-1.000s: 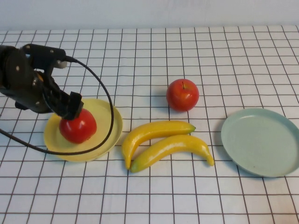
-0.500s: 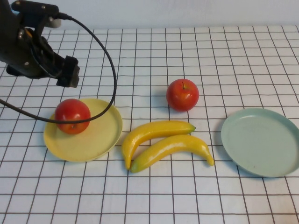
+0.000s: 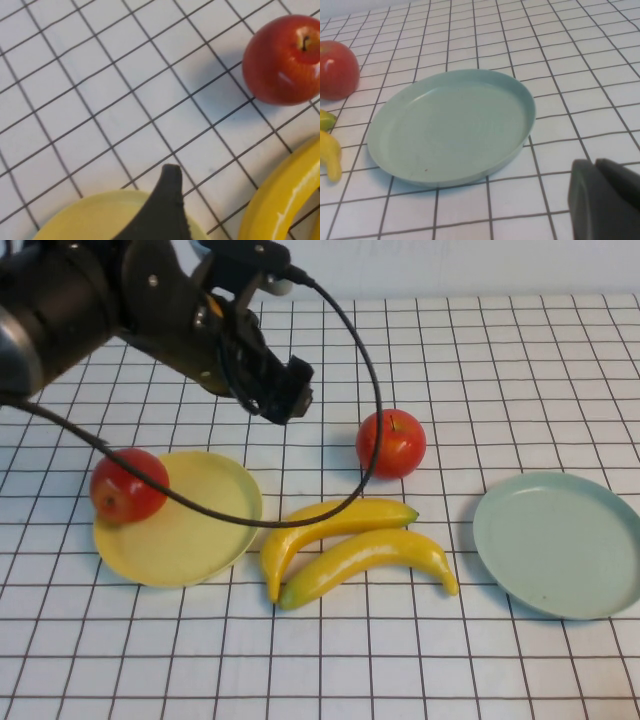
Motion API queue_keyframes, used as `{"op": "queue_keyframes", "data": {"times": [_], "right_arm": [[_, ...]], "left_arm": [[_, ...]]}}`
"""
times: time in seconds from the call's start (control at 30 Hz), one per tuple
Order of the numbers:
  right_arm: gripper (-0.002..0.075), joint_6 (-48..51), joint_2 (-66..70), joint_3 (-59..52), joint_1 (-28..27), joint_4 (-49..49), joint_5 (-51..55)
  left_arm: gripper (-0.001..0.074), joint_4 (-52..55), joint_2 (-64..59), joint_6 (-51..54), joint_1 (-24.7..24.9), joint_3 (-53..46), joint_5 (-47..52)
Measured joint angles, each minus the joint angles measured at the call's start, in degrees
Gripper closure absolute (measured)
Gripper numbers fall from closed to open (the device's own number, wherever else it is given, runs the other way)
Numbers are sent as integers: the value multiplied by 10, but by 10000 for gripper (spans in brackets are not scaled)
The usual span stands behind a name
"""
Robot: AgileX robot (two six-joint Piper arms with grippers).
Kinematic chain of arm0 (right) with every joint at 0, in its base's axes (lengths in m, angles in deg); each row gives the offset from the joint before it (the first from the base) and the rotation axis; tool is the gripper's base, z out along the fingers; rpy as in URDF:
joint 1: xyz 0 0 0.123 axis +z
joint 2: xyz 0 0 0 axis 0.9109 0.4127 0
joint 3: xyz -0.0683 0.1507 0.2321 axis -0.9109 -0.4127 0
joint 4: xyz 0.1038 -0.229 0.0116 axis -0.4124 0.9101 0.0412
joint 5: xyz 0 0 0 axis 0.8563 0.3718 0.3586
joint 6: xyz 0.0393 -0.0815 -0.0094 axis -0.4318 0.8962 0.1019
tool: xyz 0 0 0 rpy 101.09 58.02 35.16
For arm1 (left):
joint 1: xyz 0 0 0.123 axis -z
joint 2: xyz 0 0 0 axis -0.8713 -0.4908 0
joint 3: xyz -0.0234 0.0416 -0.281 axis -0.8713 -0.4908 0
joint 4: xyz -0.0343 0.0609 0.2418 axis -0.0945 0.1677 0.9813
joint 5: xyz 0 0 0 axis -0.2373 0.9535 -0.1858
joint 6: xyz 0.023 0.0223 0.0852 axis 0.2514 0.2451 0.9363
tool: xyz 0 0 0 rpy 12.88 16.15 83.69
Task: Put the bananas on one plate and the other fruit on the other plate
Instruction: Put one type of fruit in the left plate
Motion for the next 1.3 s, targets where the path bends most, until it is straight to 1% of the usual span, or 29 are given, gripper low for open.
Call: {"op": "queue_keyframes", "data": {"times": [0.13, 0.37, 0.47, 0.57, 0.73, 0.9, 1.3], "right_arm": [[743, 0, 0, 0, 0, 0, 0], [743, 0, 0, 0, 0, 0, 0], [742, 0, 0, 0, 0, 0, 0], [743, 0, 0, 0, 0, 0, 0], [743, 0, 0, 0, 0, 0, 0], [742, 0, 0, 0, 0, 0, 0], [742, 0, 0, 0, 0, 0, 0]], "left_arm": [[66, -28, -74, 1, 16, 75, 24], [66, -98, -209, -2, 22, 264, 108], [66, -91, -272, -25, 28, 351, 165], [66, -76, -320, -63, 44, 415, 193], [66, -41, -348, -80, 69, 458, 200], [66, 7, -350, -102, 85, 468, 216], [66, 19, -374, -103, 100, 468, 189]]}}
